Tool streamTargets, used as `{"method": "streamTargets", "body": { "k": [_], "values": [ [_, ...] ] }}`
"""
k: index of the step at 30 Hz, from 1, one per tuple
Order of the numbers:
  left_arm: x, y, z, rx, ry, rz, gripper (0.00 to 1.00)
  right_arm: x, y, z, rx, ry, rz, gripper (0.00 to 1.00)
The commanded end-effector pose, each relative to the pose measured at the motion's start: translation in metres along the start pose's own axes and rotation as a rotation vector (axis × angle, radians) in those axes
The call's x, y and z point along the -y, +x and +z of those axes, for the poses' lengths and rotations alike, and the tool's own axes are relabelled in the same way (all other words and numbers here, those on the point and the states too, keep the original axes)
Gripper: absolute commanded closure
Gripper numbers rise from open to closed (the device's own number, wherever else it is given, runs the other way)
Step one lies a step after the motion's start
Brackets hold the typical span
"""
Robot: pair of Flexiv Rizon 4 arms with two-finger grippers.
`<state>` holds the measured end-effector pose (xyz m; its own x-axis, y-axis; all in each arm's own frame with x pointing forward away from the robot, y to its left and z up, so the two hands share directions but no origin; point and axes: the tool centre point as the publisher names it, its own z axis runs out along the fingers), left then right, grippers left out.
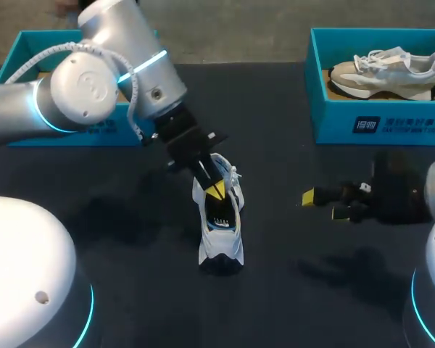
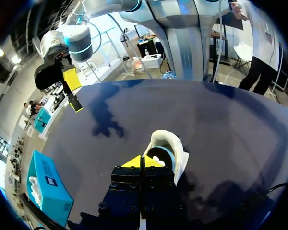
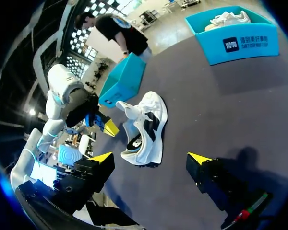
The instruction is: Take the shoe out of the shoebox, open the shoe tongue, remove and reinsert the insole, then place the shoe into the shoebox
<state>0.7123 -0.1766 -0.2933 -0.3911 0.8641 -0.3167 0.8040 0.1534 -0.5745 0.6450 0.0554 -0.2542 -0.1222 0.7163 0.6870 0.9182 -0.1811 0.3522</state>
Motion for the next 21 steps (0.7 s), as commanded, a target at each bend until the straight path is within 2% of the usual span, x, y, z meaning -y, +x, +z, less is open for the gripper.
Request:
{"method": "streamTargets", "body": {
  "k": [1, 7, 12, 21],
  "values": [
    [0.0, -0.001, 0.0, -0.004, 0.0, 0.0, 1.0, 0.004, -0.005, -0.017, -0.034, -0.004, -0.025, 0.0],
    [0.0, -0.001, 0.0, -0.004, 0.0, 0.0, 1.0, -0.001, -0.007, -0.027, -0.022, 0.008, -0.033, 0.0],
    [0.0, -0.001, 0.0, -0.004, 0.0, 0.0, 1.0, -0.003, -0.009, -0.03, -0.017, -0.012, -0.016, 0.0],
    [0.001, -0.002, -0.005, -0.171, -0.036, 0.165, 1.0, -0.003, -0.009, -0.03, -0.017, -0.012, -0.016, 0.0]
  ]
}}
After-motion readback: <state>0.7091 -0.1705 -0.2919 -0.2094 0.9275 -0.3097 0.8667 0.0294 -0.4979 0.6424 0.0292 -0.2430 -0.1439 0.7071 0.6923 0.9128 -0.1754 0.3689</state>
